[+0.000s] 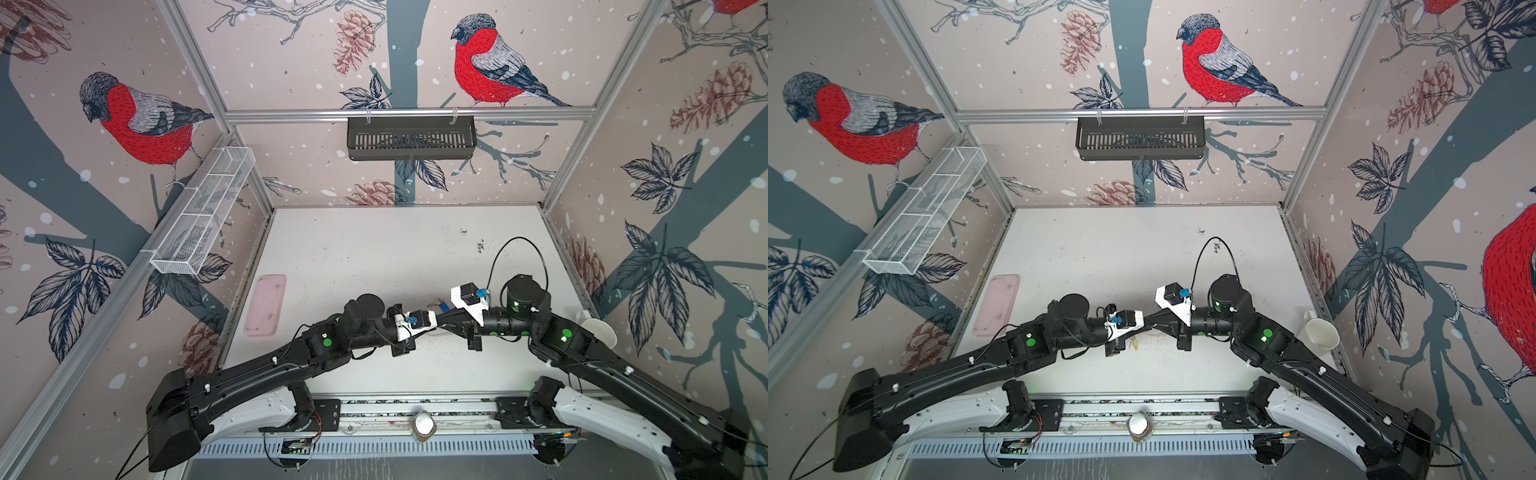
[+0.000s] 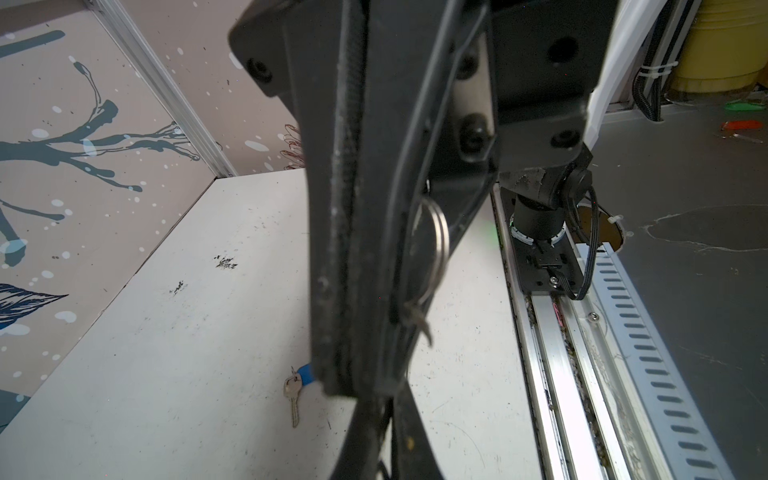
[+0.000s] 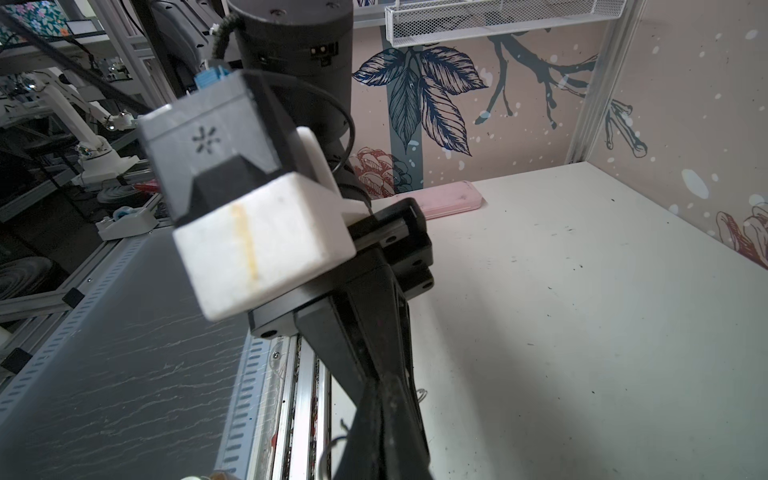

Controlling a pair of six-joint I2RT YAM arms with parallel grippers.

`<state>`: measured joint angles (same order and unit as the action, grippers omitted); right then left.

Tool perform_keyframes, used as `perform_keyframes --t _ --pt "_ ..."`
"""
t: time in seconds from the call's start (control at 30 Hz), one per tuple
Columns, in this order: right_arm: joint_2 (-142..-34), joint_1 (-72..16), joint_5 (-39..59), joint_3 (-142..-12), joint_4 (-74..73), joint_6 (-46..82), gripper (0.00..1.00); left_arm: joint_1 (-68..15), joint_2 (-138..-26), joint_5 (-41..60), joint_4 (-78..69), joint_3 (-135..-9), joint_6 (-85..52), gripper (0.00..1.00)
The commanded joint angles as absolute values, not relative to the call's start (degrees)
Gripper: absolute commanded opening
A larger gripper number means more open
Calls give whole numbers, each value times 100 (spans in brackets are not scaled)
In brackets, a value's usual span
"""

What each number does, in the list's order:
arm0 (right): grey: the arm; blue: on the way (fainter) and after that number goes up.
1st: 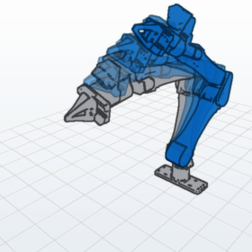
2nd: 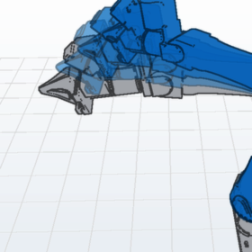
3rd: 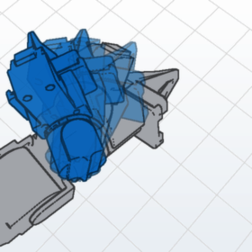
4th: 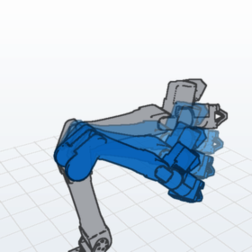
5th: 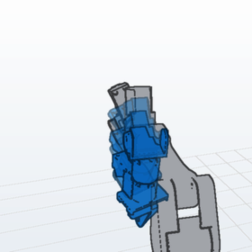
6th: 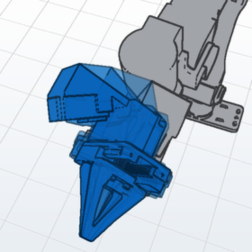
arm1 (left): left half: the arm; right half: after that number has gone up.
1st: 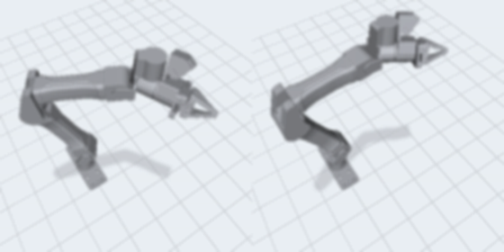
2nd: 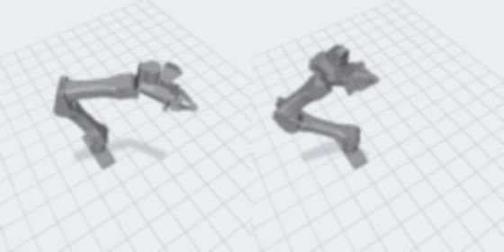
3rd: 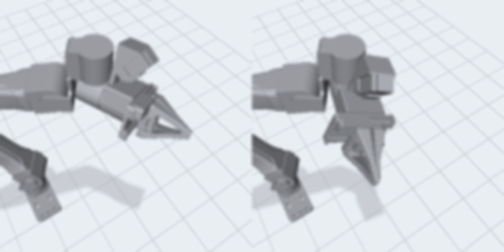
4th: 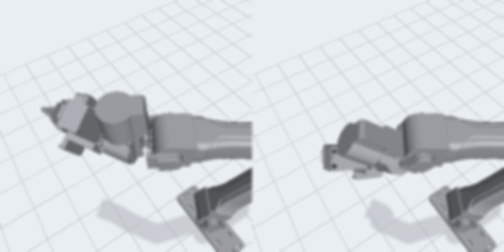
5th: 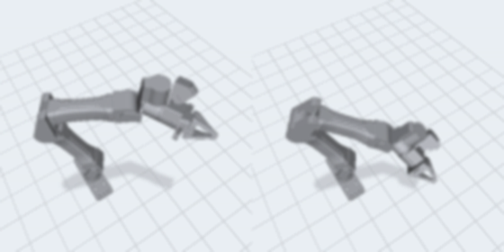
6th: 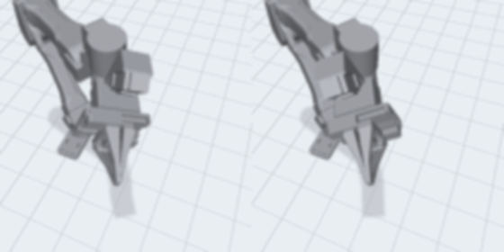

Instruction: Put the keys on the keyring

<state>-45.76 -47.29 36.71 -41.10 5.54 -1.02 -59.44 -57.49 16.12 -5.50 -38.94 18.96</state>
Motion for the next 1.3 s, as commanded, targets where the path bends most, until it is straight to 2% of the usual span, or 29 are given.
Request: perform_keyframes --t 0.0,0.1,0.17,0.27,0.57,0.77,0.87,1.0,1.07,1.17,1.27 --pt "-4482 -4702 2919 -4096 168 449 21 -5924 -5851 451 -1093 -3863 1468 0" --pt "-4351 -4664 2394 -4089 68 671 43 -5924 -6028 -267 -1342 -3914 1213 0" --pt "-4228 -4630 2012 -4079 -33 873 50 -5924 -6188 -798 -1439 -3995 1068 0" --pt "-4028 -4563 1508 -4023 -178 1183 55 -5924 -6439 -1235 -1479 -4144 977 0" --pt "-4211 -4355 1341 -4005 -281 2073 66 -6002 -7087 -2088 -1526 -4530 922 0" --pt "-4614 -3829 1453 -4301 -25 2139 71 -6184 -7191 -1773 -1513 -4526 1111 0" --pt "-4838 -3409 1414 -4600 505 1962 70 -6316 -7185 -1771 -1366 -4517 1284 0" --pt "-5172 -3036 1510 -5166 1210 1496 65 -6410 -7198 -1850 -1167 -4566 1464 0" --pt "-5559 -2938 1667 -5596 1812 1228 56 -6475 -7242 -2060 -1112 -4596 1625 0" --pt "-5938 -2922 1903 -5916 2428 913 48 -6543 -7266 -2286 -927 -4664 1896 0" --pt "-6100 -2920 2127 -6039 2732 726 46 -6561 -7286 -2489 -861 -4676 2206 0"
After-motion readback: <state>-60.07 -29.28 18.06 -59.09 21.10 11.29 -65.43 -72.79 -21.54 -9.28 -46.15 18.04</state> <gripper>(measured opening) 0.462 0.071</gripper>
